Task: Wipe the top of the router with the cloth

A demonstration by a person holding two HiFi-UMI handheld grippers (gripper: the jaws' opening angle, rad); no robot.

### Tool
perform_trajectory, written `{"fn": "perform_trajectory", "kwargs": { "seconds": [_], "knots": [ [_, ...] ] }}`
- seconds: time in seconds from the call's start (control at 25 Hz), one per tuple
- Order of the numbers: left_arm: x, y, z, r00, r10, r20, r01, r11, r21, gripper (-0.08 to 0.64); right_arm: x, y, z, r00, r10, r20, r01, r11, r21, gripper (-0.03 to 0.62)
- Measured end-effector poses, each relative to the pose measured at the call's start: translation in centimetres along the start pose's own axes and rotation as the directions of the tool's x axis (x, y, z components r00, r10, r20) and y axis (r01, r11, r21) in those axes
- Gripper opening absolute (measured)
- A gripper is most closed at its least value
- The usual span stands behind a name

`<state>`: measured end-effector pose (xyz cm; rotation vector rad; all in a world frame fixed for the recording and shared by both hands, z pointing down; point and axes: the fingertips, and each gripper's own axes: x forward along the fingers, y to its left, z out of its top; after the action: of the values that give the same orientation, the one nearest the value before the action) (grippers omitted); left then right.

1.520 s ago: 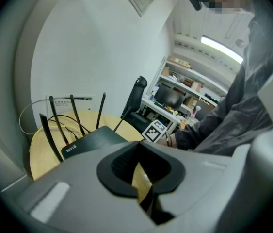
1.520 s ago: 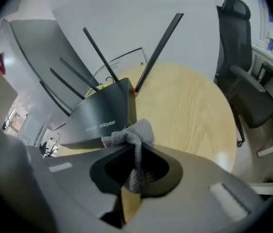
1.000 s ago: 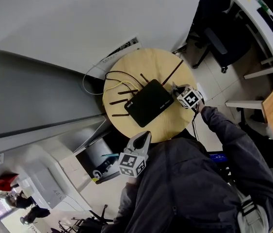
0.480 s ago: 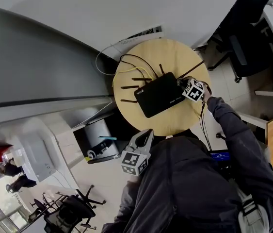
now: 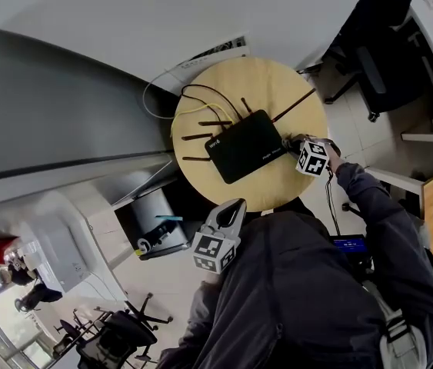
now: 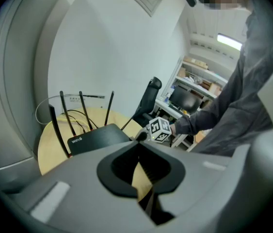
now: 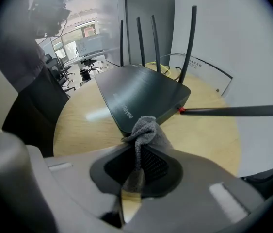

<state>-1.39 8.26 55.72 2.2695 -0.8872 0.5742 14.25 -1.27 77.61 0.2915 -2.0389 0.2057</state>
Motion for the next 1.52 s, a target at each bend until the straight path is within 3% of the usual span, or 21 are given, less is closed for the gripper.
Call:
{"fn": "perform_trajectory", "kwargs": {
  "seconds": [0.2, 0.32, 0.44, 0.56, 1.0, 1.52],
  "knots": [
    [0.5, -0.1, 0.1, 1.0, -0.02, 0.0, 0.02, 0.999, 0.026, 0.0, 0.0, 0.3, -0.5, 0.999, -0.042, 0.008, 0.041, 0.996, 0.083, 0.029],
    [0.4, -0.2, 0.4, 1.0, -0.027, 0.009, 0.027, 0.999, 0.034, 0.0, -1.1, -0.5, 0.2, 0.995, -0.097, 0.012, 0.093, 0.977, 0.191, 0.029],
    [0.3, 0.1, 0.5, 0.999, -0.033, 0.02, 0.032, 0.999, 0.036, 0.0, -4.0, -0.4, 3.0, 0.983, -0.115, 0.145, 0.058, 0.936, 0.347, 0.028],
    [0.4, 0.3, 0.5, 0.999, -0.045, 0.023, 0.044, 0.998, 0.042, 0.0, -7.2, 0.2, 6.4, 0.948, -0.138, 0.287, 0.004, 0.906, 0.422, 0.028],
    [0.7, 1.0, 1.5, 0.991, -0.123, 0.061, 0.117, 0.989, 0.089, 0.0, -16.3, 5.9, 17.3, 0.84, -0.167, 0.516, -0.051, 0.923, 0.382, 0.028],
    [-0.4, 2.4, 1.9, 0.979, -0.181, 0.089, 0.167, 0.975, 0.145, 0.0, -16.7, 9.0, 20.5, 0.843, -0.185, 0.505, 0.022, 0.95, 0.311, 0.028]
  ]
}}
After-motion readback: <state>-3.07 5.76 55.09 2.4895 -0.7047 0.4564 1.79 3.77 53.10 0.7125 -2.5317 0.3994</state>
